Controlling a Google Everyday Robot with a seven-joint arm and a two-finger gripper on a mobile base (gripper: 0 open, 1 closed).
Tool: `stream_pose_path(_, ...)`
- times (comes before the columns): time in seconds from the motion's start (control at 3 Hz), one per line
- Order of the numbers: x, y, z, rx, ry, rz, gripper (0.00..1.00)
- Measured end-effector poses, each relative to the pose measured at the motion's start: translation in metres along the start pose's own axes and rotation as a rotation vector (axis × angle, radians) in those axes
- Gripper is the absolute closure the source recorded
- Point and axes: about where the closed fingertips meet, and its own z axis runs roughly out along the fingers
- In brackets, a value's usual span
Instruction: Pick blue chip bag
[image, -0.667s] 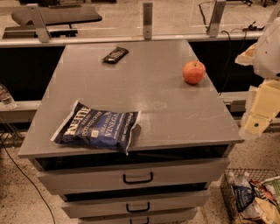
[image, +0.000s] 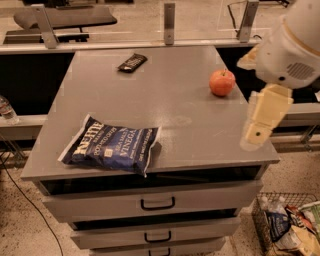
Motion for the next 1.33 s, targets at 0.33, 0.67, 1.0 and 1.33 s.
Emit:
stream_pose_path(0.33,-0.075,-0.019,0.029,-0.028,-0.134,-0.114,0.0)
stream_pose_path(0.67,-0.075,-0.019,0.029,-0.028,-0.134,-0.114,0.0)
stream_pose_path(1.0,-0.073,-0.017,0.044,-0.075,-0.159,-0.079,0.0)
stream_pose_path(1.33,-0.095,0.003,0.078,-0.155,-0.22,-0.032,0.0)
